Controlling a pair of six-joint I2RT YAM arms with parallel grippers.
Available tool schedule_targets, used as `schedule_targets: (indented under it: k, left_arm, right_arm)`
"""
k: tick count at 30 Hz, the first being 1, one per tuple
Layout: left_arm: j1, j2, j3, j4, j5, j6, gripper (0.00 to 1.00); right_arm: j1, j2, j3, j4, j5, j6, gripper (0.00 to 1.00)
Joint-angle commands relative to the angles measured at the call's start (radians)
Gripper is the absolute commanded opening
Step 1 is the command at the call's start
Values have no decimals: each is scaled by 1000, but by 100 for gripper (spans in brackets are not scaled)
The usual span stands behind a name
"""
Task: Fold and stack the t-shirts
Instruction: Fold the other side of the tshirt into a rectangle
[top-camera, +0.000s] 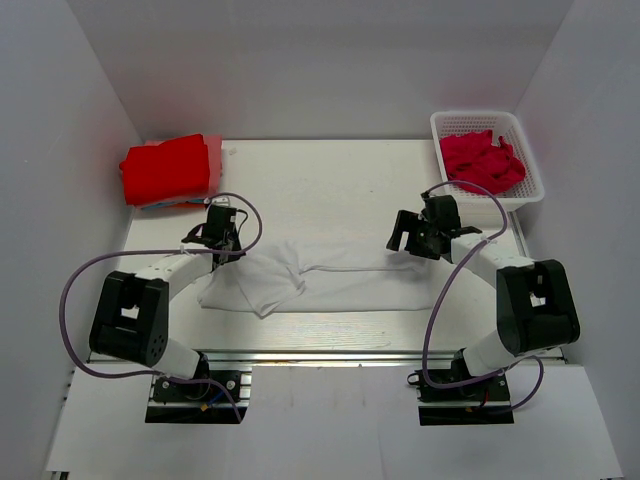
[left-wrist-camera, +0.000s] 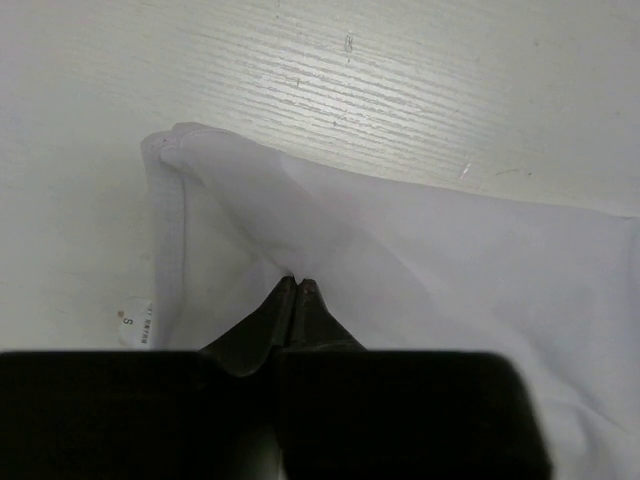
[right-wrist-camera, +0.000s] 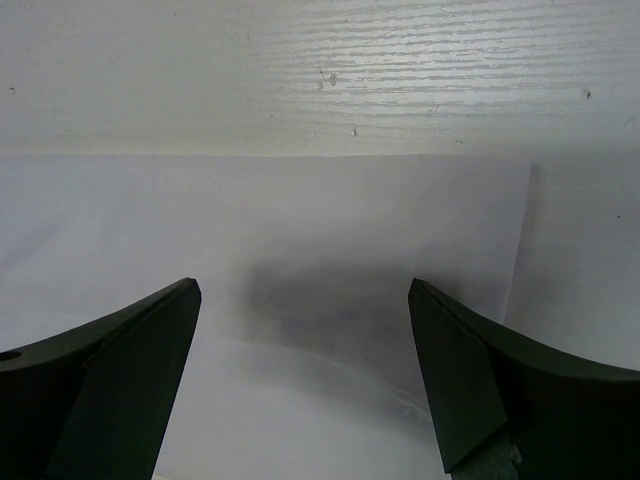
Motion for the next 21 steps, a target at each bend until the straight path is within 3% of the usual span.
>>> schedule_targets:
  k: [1,10,15,21]
  left_arm:
    - [20,-7,1,22,-2,-1,2]
    - [29,-90,-10,48,-51,21,0]
    - [57,-105,-33,141,-37,91,0]
    - [75,33,83,100,-41,122,0]
  right_arm:
    - [0,7,39,-5,15,-15,90]
    - [0,20,42,-5,12,-15,90]
    - [-4,37,51,-11,6,-15,90]
    - [0,47,54,-11,3,-19,90]
